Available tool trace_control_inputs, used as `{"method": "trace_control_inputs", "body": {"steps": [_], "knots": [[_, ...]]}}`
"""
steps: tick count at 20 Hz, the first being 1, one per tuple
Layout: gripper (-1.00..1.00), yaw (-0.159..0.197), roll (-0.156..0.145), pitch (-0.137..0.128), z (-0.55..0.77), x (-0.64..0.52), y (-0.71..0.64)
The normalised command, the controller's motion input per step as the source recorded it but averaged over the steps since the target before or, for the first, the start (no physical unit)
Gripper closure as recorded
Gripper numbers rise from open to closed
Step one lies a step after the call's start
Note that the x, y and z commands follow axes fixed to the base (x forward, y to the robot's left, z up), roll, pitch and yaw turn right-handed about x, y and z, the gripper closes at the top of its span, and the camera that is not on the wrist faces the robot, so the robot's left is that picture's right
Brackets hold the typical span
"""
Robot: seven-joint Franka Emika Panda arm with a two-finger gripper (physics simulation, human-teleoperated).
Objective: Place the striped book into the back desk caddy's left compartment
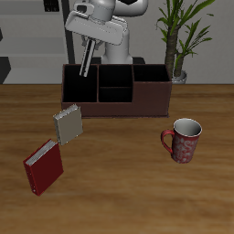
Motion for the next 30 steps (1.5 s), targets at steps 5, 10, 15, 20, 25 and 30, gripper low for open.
{"method": "trace_control_inputs", "body": {"steps": [5, 10, 15, 20, 25, 30], "knots": [[1.0, 0.001, 0.006, 0.008, -0.08, -0.08, 0.11], [1.0, -0.02, -0.004, 0.015, -0.16, 0.01, 0.01], [1.0, -0.039, -0.025, 0.052, -0.29, 0.09, -0.07], [1.0, -0.035, -0.016, 0.05, -0.29, 0.05, -0.02], [1.0, -0.023, -0.003, 0.034, -0.2, 0.0, 0.01], [1.0, -0.007, 0.002, 0.027, -0.16, -0.02, 0.02]]}}
